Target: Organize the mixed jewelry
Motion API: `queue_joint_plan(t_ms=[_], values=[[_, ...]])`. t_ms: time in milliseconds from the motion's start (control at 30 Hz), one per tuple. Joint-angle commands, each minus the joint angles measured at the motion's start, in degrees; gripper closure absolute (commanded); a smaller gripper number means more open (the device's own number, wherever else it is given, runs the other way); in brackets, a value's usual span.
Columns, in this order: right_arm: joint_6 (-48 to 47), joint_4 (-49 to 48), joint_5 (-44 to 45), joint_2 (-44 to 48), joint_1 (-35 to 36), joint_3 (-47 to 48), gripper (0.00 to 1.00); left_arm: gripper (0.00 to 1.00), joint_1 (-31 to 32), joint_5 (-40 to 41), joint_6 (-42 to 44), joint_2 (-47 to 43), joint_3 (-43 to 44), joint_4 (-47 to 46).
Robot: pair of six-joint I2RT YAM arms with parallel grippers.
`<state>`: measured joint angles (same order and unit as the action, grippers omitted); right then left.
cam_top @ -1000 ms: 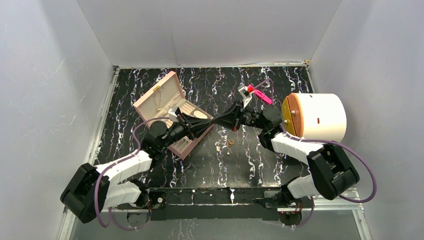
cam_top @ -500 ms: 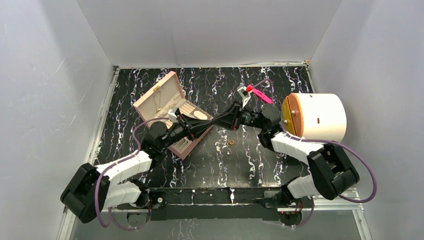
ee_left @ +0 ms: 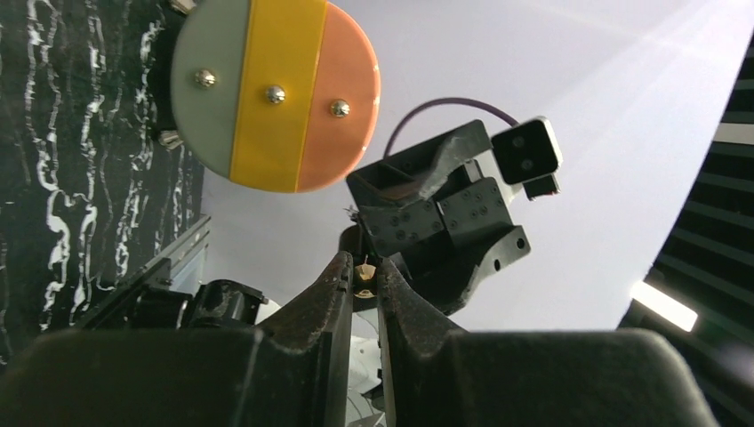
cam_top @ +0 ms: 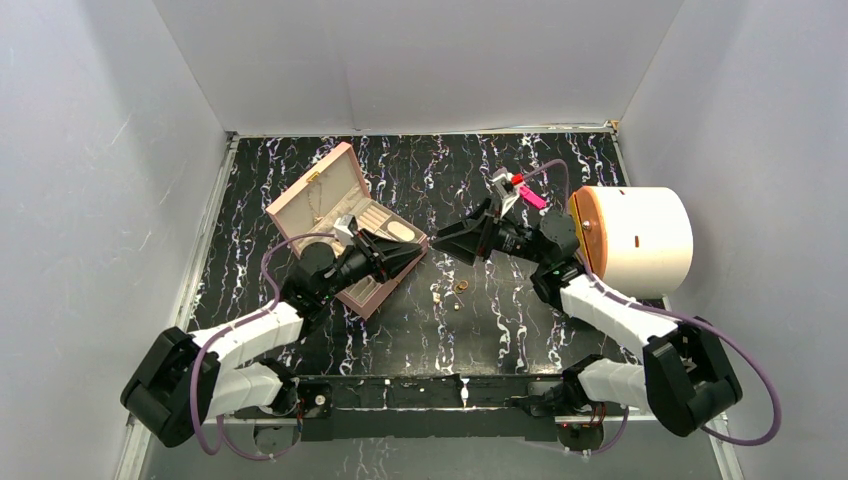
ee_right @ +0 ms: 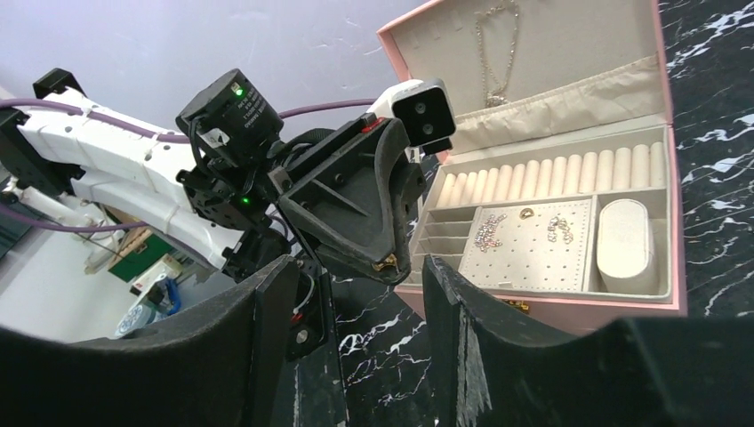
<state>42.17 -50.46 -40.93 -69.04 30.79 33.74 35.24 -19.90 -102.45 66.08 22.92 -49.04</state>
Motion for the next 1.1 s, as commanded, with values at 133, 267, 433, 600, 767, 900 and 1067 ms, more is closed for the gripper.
queue_joint_plan(t_ms=[133,267,433,600,767,900,1067], values=[[-3.79,14.38,9.33,7.35,-1.45,-0.09,0.36,0.89,-2.27,0.48,19.17,-4.46,8.87,23.26],[-4.46,32.09,20.37,9.06,-1.51,2.04,0.37,0.88,-3.34,2.65,33.48,-4.68,16.42,42.6],[-5.93,43.88,23.46,9.02,-1.44,3.66,0.39,0.88,-4.64,4.17,44.76,-2.04,24.1,58.01],[-6.68,48.72,24.33,8.22,-1.18,4.16,0.43,0.87,-5.73,11.46,52.76,-2.93,29.33,67.83],[-7.48,49.3,25.18,8.66,-1.0,2.81,0.44,0.87,-6.32,17.09,62.22,0.88,37.5,79.07],[-8.75,49.76,25.46,8.22,-1.01,2.56,0.44,0.86,-6.41,19.1,68.29,5.32,43.42,85.93],[-11.41,49.9,23.34,4.98,-0.91,3.45,0.43,0.87,-6.37,22.3,71.93,10.66,47.49,90.2]])
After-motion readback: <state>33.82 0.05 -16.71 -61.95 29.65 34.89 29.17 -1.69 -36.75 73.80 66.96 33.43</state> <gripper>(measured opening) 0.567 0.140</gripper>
